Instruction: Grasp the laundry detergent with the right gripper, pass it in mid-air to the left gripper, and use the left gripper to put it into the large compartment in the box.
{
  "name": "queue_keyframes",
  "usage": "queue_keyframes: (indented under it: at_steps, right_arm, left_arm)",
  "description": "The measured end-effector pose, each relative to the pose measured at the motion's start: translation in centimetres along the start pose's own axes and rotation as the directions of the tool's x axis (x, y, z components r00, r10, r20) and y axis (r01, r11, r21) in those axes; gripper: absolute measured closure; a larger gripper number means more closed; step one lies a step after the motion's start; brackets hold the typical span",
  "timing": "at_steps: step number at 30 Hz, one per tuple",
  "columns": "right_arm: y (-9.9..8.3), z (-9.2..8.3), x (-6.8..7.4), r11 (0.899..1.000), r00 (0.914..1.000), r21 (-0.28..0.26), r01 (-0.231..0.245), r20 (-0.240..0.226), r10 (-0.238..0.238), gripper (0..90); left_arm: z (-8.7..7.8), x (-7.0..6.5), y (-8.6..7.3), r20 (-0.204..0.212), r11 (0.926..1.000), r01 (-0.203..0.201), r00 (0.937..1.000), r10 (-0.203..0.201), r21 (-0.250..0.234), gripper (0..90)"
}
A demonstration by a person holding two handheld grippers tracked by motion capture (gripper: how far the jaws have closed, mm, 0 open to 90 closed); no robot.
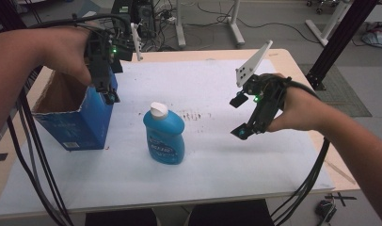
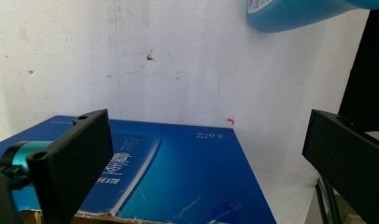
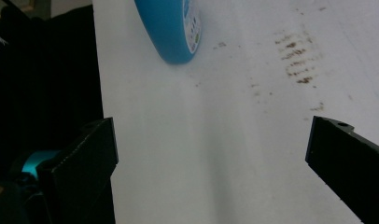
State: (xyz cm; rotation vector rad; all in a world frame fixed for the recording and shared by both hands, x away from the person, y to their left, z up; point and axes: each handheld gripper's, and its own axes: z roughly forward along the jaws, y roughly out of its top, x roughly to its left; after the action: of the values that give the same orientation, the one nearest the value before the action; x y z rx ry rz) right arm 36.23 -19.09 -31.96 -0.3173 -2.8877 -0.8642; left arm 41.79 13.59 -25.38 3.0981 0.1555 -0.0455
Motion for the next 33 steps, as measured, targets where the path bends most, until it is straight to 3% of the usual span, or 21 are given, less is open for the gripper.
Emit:
queue_keyframes:
  at_steps: [7,12,15,22,24,26,29,32,33]
  right_arm:
    - [-0.8,3.4,1.1,0.994,0.999,-0.1,-0.044,-0.014,0.043,1.5]
    - [-0.9,5.0,1.6,0.985,0.9989,-0.167,-0.045,-0.017,0.043,1.5]
    - [-0.8,5.7,1.9,0.983,0.9989,-0.179,-0.046,-0.01,0.045,1.6]
    - [-0.2,7.7,2.7,0.968,0.9987,-0.247,-0.051,-0.018,0.048,1.5]
    - [-0.2,8.4,2.8,0.958,0.998,-0.279,-0.063,-0.024,0.058,1.5]
    - [-0.2,8.7,2.9,0.956,0.9976,-0.286,-0.068,-0.031,0.062,1.5]
    - [0.0,9.7,3.1,0.945,0.9961,-0.317,-0.087,-0.043,0.077,1.5]
    - [0.2,10.2,3.2,0.942,0.9959,-0.324,-0.089,-0.043,0.079,1.5]
    - [0.5,10.7,3.3,0.936,0.9954,-0.338,-0.094,-0.049,0.082,1.5]
  left_arm:
    - [0.3,-0.2,-0.3,0.003,1.0,-0.006,1.0,0.006,0.0,1.6]
    - [0.3,-0.3,-0.4,0.007,1.0,-0.008,0.9999,0.008,-0.005,1.6]
    - [0.4,-0.3,-0.4,0.009,0.9999,-0.013,0.9999,0.013,-0.001,1.7]
    - [0.3,-0.5,-0.5,0.006,0.9998,-0.02,0.9998,0.02,-0.008,1.6]
    - [0.2,-0.5,-0.5,0.005,0.9997,-0.02,0.9998,0.02,-0.012,1.6]
    - [0.2,-0.5,-0.6,0.001,0.9997,-0.02,0.9998,0.02,-0.015,1.6]
    - [0.1,-0.6,-0.7,-0.003,0.9995,-0.028,0.9996,0.028,-0.016,1.7]
    - [0.1,-0.7,-0.7,-0.004,0.9994,-0.029,0.9996,0.029,-0.019,1.7]
    - [0.1,-0.7,-0.7,-0.005,0.9993,-0.031,0.9995,0.031,-0.023,1.7]
